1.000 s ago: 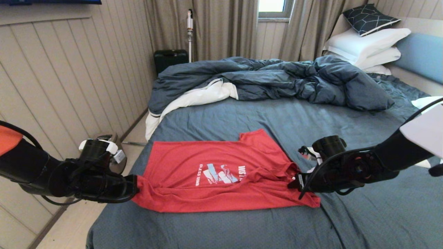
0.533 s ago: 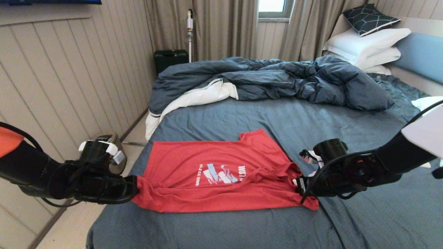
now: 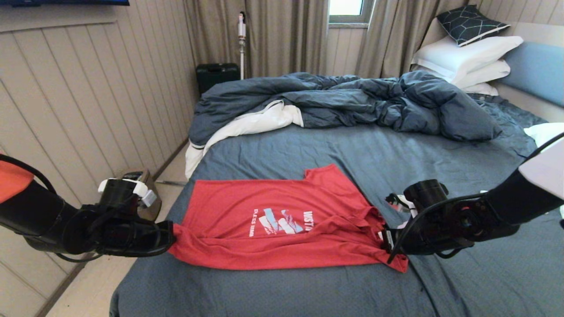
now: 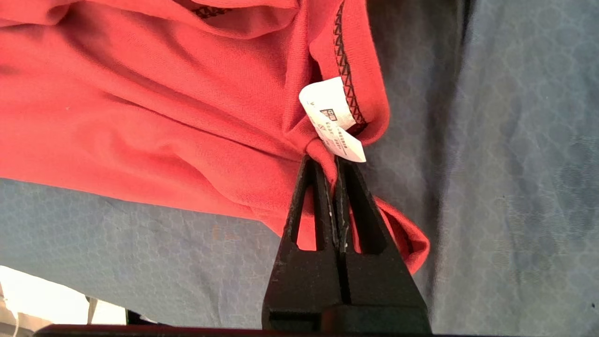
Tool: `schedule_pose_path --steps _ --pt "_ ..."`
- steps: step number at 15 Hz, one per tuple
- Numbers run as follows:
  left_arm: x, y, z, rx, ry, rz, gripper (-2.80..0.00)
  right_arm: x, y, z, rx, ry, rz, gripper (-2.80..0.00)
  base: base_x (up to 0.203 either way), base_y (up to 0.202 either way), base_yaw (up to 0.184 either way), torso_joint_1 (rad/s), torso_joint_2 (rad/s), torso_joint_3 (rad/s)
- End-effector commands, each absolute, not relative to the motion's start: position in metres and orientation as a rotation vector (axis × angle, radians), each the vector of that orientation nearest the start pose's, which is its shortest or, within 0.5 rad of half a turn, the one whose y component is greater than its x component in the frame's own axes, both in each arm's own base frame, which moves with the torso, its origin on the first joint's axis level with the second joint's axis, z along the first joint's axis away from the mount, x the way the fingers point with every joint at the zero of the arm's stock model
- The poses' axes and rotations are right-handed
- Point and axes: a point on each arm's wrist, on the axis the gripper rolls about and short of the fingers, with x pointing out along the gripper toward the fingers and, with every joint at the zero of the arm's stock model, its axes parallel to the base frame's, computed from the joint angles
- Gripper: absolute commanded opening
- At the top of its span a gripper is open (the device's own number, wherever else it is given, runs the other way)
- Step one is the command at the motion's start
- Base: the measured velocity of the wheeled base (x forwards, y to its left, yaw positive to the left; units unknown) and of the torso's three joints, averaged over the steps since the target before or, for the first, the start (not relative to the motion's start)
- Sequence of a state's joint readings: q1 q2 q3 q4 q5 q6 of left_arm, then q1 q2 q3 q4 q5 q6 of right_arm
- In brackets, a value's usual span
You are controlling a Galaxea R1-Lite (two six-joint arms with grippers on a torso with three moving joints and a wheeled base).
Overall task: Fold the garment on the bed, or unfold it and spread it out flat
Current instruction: Fold the red T-shirt
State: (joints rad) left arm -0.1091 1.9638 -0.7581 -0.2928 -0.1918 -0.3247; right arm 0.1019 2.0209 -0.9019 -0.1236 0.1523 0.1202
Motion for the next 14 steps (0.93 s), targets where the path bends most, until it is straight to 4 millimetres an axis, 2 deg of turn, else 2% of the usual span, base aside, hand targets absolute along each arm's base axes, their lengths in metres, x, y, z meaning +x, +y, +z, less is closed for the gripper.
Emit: schedule_pose_path --steps 1,6,11,14 --pt "0.307 -0.036 0.059 -0.343 0.954 -0.123 -2.80 0.328 0.037 0.061 0.136 1.008 0.173 -2.80 0.000 0.000 0.000 0.000 0.00 0.000" --pt "0.284 -0.032 0.072 -0.329 0.944 -0.138 -2.80 0.313 0.036 0.073 0.145 0.996 0.174 -2.80 0.000 0.000 0.000 0.000 0.00 0.000" --pt "0.267 -0.031 0.088 -0.279 0.966 -0.161 -2.80 0.284 0.032 0.092 0.141 0.971 0.180 -2.80 0.000 0.000 0.000 0.000 0.00 0.000" --pt "0.257 -0.031 0.094 -0.252 0.982 -0.174 -2.80 0.267 0.030 0.100 0.153 1.029 0.206 -2.80 0.000 0.000 0.000 0.000 0.00 0.000"
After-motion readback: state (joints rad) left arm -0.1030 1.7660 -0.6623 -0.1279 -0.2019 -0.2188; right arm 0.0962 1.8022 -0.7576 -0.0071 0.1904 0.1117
